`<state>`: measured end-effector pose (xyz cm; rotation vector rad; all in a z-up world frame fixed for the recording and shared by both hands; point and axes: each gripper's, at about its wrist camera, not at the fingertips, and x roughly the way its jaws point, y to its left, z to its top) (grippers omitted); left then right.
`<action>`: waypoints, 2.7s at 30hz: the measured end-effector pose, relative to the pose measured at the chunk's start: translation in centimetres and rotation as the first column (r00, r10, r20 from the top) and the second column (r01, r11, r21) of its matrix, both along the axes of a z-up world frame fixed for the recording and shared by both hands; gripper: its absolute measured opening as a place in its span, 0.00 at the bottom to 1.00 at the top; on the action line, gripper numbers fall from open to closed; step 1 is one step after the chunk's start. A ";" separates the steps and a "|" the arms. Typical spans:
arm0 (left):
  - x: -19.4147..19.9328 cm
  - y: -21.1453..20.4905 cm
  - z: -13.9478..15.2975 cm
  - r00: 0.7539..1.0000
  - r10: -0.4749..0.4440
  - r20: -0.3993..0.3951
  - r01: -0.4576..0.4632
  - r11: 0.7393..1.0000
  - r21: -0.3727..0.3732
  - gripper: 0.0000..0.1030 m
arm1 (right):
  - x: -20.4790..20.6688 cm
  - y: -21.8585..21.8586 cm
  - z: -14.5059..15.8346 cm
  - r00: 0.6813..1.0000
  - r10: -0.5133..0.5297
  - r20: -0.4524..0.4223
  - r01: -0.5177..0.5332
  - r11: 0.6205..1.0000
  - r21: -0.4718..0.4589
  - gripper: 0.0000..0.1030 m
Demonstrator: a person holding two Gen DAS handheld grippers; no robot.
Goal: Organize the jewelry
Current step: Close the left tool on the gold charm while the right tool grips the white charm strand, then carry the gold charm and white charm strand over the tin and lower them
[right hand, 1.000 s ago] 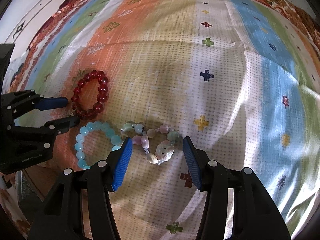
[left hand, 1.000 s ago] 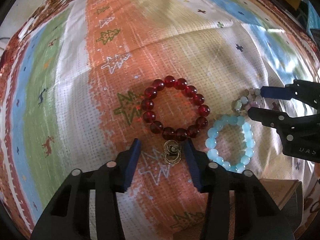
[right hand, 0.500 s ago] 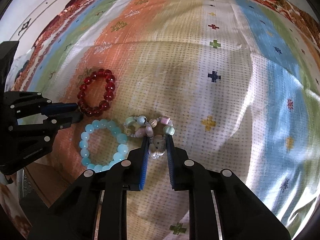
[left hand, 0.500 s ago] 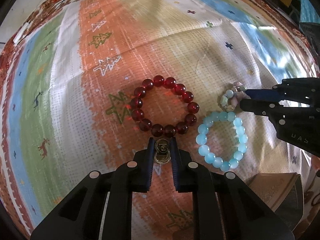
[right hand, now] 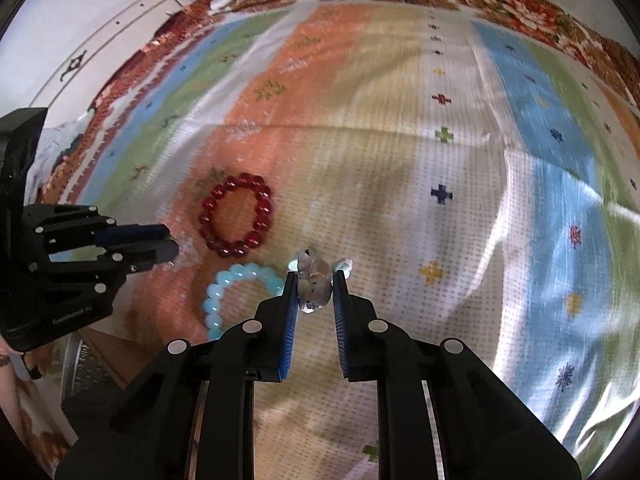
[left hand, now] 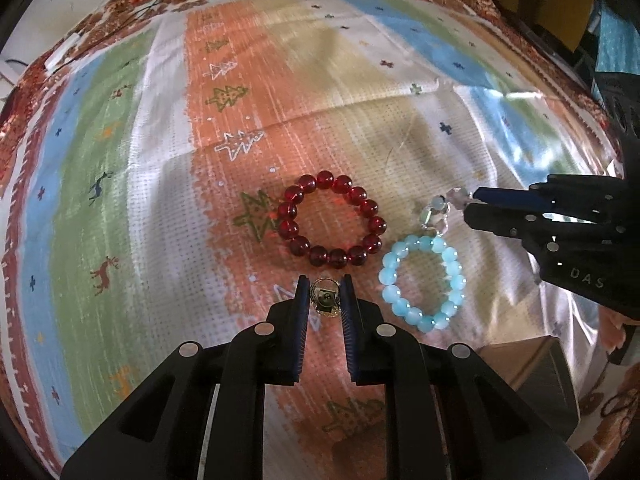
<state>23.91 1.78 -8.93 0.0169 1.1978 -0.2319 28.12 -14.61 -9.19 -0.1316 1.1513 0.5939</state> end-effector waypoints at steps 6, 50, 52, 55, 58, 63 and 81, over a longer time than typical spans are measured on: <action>-0.4 0.5 1.1 0.999 0.037 0.038 -0.037 0.999 -0.023 0.15 | -0.6 0.1 0.9 0.999 -0.007 0.041 0.006 1.000 0.018 0.17; -7.3 0.8 6.6 0.952 0.135 0.276 -0.111 0.989 -0.102 0.15 | -5.9 -0.9 6.7 0.971 -0.065 0.230 0.026 0.985 0.169 0.15; -7.8 1.0 6.8 0.950 0.147 0.276 -0.115 0.985 -0.128 0.15 | -6.2 -0.8 6.9 0.970 -0.059 0.235 0.018 0.985 0.172 0.15; -8.5 1.4 7.0 0.946 0.164 0.281 -0.126 0.981 -0.149 0.15 | -6.7 -0.8 7.2 0.968 -0.054 0.245 0.011 0.985 0.175 0.15; -9.0 1.4 6.9 0.945 0.175 0.278 -0.134 0.978 -0.162 0.15 | -7.1 -0.9 7.2 0.968 -0.049 0.246 0.006 0.985 0.174 0.14; -9.7 1.2 6.8 0.948 0.168 0.272 -0.125 0.978 -0.168 0.15 | -7.9 -0.9 7.8 0.966 -0.042 0.256 -0.006 0.983 0.185 0.08; -12.8 0.7 6.8 0.949 0.164 0.268 -0.112 0.973 -0.201 0.15 | -12.0 -0.7 10.0 0.954 0.017 0.298 -0.089 0.969 0.229 0.08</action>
